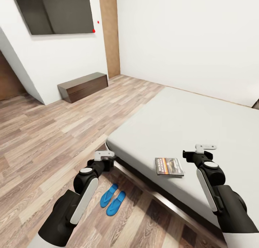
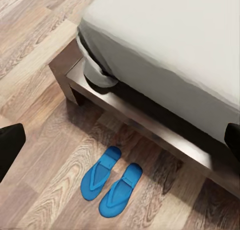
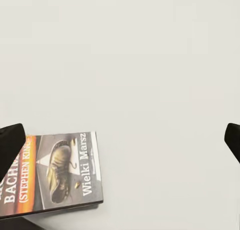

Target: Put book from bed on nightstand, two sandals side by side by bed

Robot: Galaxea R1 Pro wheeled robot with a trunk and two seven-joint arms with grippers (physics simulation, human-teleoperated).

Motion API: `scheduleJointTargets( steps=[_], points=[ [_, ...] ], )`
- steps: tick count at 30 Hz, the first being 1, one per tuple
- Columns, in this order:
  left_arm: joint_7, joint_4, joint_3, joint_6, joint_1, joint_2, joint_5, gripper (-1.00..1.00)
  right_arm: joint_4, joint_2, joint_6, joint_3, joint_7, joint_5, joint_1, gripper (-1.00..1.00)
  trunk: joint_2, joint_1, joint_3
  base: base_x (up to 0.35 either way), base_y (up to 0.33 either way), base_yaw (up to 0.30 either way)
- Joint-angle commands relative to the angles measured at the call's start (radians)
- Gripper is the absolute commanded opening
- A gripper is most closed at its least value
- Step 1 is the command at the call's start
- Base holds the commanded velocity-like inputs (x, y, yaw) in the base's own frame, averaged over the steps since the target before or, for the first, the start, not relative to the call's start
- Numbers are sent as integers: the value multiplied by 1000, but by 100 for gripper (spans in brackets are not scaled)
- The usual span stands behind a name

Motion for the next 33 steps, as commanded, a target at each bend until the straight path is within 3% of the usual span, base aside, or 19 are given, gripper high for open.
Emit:
scheduleJointTargets(
  steps=[1,19,27,33],
  points=[
    [10,-1,-1,2,-1,0,10,100,-1,-1,4,2,-9,-9,0,100,-8,4,-5,0,0,241],
    [10,-1,-3,2,-1,-1,12,100,-1,-1,6,7,-8,-9,0,100,-134,73,-82,0,0,197],
    [10,7,-3,2,-1,-1,13,100,1,-1,4,8,-8,-8,0,100,-190,104,-109,0,0,40],
    [9,9,-8,2,-1,-4,14,100,3,0,2,88,-15,4,6,100,-232,127,-127,0,0,0]
  ],
)
